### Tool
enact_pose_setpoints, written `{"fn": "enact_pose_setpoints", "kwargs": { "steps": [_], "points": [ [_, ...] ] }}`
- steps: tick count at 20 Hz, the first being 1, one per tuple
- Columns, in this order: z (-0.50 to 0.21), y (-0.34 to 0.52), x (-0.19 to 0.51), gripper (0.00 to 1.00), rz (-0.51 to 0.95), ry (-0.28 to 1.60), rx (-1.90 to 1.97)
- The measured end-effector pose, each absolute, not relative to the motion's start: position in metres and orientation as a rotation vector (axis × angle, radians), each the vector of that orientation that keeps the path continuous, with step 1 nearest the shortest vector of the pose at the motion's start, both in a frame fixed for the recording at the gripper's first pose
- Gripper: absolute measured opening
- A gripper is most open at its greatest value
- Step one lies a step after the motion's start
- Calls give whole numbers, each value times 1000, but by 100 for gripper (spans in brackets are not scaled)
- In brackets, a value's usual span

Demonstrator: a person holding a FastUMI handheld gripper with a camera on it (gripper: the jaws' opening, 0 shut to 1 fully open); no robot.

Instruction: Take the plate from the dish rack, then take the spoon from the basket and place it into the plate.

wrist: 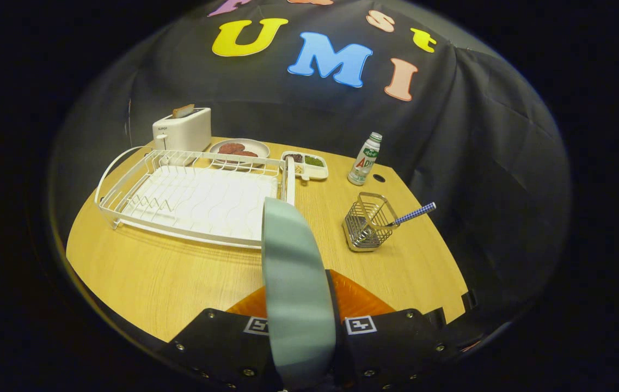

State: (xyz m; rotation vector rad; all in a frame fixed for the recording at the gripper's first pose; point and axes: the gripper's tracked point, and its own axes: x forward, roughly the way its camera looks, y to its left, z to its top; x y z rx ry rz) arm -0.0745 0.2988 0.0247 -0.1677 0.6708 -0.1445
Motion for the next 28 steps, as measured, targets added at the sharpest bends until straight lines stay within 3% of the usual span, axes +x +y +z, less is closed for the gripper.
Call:
{"fn": "enact_pose_setpoints", "kwargs": {
  "steps": [21, 26, 27, 28],
  "points": [
    [-44, 370, -76, 33, 159, 854, 431],
    [-61, 359, -78, 45, 104, 903, 375],
    [-60, 359, -80, 55, 103, 903, 385],
    [-61, 358, -80, 58, 101, 902, 389]
  ]
}}
